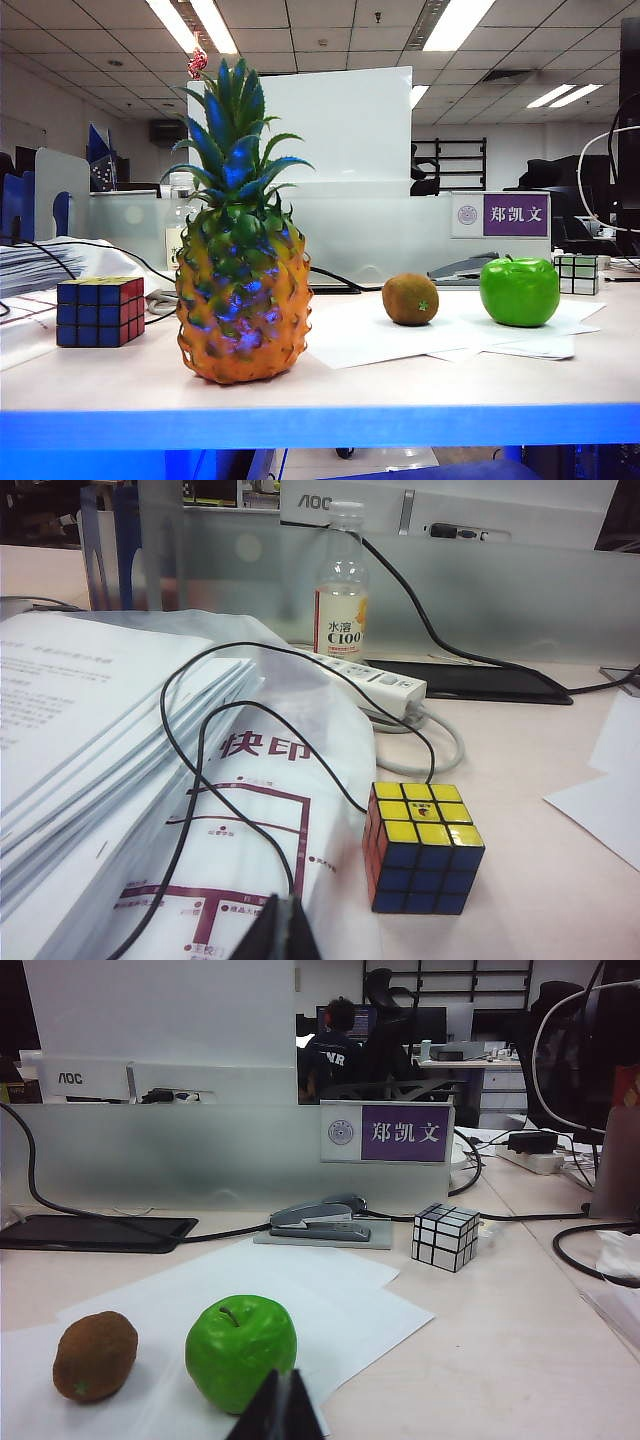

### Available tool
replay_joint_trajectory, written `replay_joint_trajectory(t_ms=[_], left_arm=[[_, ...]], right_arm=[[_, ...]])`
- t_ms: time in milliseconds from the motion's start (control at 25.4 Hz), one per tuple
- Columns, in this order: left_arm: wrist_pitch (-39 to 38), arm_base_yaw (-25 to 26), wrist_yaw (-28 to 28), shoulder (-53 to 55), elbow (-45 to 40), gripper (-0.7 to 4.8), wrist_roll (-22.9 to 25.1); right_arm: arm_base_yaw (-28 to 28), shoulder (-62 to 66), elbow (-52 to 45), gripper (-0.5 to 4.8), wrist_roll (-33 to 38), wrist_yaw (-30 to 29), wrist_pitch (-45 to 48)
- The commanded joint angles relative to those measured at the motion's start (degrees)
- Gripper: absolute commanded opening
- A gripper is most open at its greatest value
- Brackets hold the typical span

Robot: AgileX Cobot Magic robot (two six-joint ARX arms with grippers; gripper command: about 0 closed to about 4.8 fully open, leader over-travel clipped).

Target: Arrange all the fruits from large to small from left to right in a row.

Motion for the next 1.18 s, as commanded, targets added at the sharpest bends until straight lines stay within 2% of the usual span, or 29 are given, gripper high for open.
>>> replay_joint_trajectory(t_ms=[39,394,512,591,630,709,788,867,985,1064,1103,1182], left_arm=[[0.79,-0.07,0.22,-0.09,0.04,-0.04,0.22],[0.76,-0.07,0.22,-0.09,0.04,-0.04,0.20],[0.83,-0.09,0.28,-0.09,0.04,-0.04,-1.33],[0.83,-0.09,0.31,-0.09,0.04,-0.04,-4.52],[0.83,-0.09,0.55,-0.09,0.04,-0.04,-7.78],[0.70,-0.09,2.93,-0.09,0.04,-0.04,-17.88],[0.35,-0.09,8.33,-0.09,0.04,-0.04,-29.00],[1.62,-0.09,13.68,-0.09,0.04,-0.05,-34.86],[8.46,-0.09,28.09,-0.09,0.07,-0.05,-36.92],[15.30,-0.13,38.07,-0.09,0.07,-0.05,-38.23],[19.10,-0.13,42.38,-0.09,0.09,-0.05,-40.41],[24.61,-0.13,47.82,-0.09,0.28,-0.05,-44.78]], right_arm=[[0.04,-0.09,-0.42,-0.06,0.15,-0.02,0.72],[0.02,-0.09,-0.42,-0.06,0.15,-0.02,0.74],[0.04,-0.09,-0.42,-0.06,0.24,-0.07,0.76],[0.07,-0.09,-0.42,-0.06,1.75,-1.22,0.85],[0.07,-0.09,-0.42,-0.06,4.66,-2.69,1.01],[0.07,-0.09,-0.42,-0.06,11.76,-6.38,1.55],[0.07,-0.09,-0.42,-0.06,19.61,-10.69,2.47],[0.07,-0.09,-0.42,-0.06,27.02,-12.72,3.93],[0.07,-0.09,-0.42,-0.06,36.92,-12.55,5.60],[0.11,-0.09,-0.42,-0.06,37.48,-14.32,6.34],[0.11,-0.09,-0.42,-0.06,37.48,-15.21,6.34],[0.11,-0.09,-0.42,-0.06,37.46,-15.52,5.79]])
